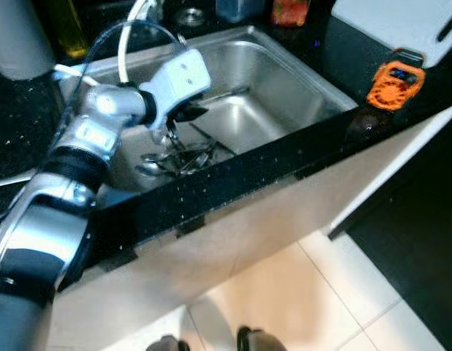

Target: Kitchen organization

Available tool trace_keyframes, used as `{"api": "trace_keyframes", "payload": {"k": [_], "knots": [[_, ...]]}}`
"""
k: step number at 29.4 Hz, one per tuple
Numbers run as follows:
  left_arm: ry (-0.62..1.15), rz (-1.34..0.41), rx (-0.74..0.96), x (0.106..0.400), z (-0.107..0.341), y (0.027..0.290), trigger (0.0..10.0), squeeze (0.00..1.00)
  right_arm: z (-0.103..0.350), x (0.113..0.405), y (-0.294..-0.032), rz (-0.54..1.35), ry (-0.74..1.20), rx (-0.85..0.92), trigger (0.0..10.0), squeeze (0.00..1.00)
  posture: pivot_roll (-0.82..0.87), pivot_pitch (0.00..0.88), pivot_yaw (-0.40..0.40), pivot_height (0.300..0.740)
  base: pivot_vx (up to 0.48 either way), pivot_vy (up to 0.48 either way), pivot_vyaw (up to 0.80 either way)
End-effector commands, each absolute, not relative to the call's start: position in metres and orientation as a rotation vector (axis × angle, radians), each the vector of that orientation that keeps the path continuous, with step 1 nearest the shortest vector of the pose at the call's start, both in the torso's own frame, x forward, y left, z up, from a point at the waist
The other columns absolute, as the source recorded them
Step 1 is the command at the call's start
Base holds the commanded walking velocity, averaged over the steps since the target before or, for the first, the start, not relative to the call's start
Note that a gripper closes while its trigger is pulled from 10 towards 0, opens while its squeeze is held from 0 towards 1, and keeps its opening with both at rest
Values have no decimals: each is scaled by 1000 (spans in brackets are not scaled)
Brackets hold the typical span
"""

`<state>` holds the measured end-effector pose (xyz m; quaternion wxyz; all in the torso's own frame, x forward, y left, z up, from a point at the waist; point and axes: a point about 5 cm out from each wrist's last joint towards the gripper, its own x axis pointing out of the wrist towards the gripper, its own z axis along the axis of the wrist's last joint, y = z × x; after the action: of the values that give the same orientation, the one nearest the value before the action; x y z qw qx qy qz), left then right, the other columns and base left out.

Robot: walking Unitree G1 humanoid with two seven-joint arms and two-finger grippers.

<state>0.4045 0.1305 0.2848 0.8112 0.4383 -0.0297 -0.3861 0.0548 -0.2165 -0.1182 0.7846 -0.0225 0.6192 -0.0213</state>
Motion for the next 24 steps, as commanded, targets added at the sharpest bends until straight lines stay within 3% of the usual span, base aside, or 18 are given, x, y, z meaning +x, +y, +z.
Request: {"api": "trace_keyframes", "payload": {"k": [1, 10, 20, 21, 22, 23, 24], "knots": [[-51, -838, 1002, 405, 280, 125, 10000, 0, -120, 40, -218, -66, 1369, -26, 10000, 0, -37, 322, 29, 740, 0, 0, 0], [77, -1119, 946, 398, 255, 109, 10000, 0, -121, 27, -215, -66, 1358, -8, 10000, 0, -70, 354, 33, 740, 0, 0, 0], [193, -1098, 1011, 399, 232, 110, 10000, 0, -119, 42, -212, -58, 1313, 2, 10000, 0, -82, 354, 35, 740, 0, 0, 0], [196, -1099, 1006, 399, 232, 111, 10000, 357, -119, 42, -212, -57, 1311, 3, 10000, 0, -82, 351, 35, 740, 0, 0, 0], [196, -1092, 1001, 400, 232, 111, 10000, 357, -120, 42, -211, -57, 1310, 4, 10000, 0, -82, 351, 36, 740, 0, 0, 0], [196, -1089, 993, 400, 232, 111, 10000, 1000, -120, 43, -211, -57, 1308, 5, 10000, 0, -81, 346, 36, 740, 0, 0, 0], [178, -1061, 1005, 402, 235, 111, 10000, 1000, -120, 44, -210, -58, 1305, 7, 10000, 0, -80, 339, 38, 740, 0, 0, 0]]}}
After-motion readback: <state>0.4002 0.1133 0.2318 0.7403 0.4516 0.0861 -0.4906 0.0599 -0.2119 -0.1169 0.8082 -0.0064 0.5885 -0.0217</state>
